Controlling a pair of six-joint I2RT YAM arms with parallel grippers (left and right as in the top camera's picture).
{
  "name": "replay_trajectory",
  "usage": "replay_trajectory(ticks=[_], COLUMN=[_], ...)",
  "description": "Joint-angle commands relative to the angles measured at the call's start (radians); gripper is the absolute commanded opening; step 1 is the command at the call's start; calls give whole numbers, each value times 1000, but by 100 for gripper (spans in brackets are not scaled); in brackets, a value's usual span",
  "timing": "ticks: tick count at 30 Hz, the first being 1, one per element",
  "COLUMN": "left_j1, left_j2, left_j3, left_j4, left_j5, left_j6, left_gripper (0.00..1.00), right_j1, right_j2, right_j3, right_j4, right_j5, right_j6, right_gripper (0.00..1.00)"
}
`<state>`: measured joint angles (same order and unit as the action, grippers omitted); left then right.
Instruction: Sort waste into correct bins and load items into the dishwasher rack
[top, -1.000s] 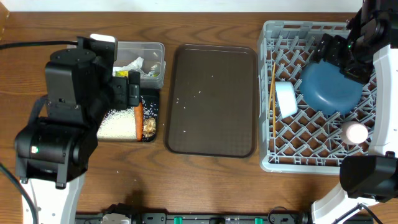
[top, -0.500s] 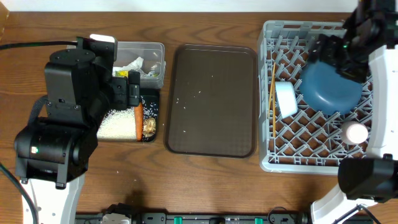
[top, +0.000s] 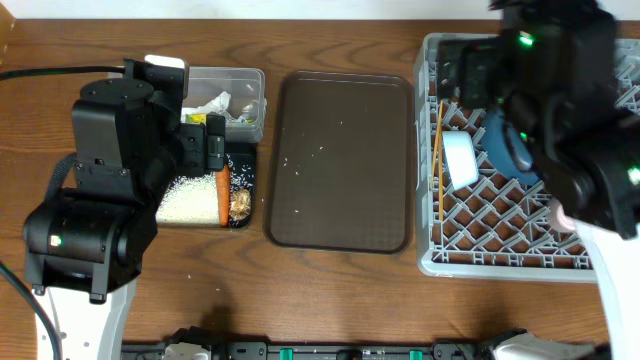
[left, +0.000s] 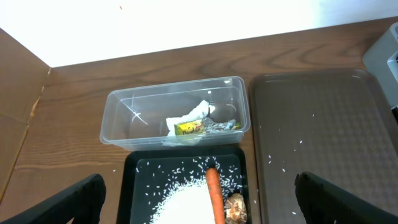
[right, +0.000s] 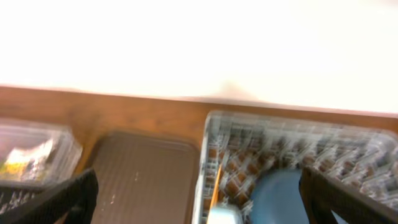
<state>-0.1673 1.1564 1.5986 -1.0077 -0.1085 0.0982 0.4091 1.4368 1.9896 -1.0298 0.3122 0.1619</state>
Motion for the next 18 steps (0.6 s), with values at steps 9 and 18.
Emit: replay_trajectory(ticks=[9, 18], left_j1=[5, 5], left_j2=[1, 1], left_j3=[9, 9], left_j4=[-2, -2], left_j5=[-5, -5], left_j6=[-5, -5], left_gripper=[98, 98], right_j1=[-156, -198], right_j2=[-318, -669], right_j3=[-638, -1087], right_j4=[402, 515], right_j5=[-127, -129], right_j6=[-51, -51], right_gripper=[99, 99])
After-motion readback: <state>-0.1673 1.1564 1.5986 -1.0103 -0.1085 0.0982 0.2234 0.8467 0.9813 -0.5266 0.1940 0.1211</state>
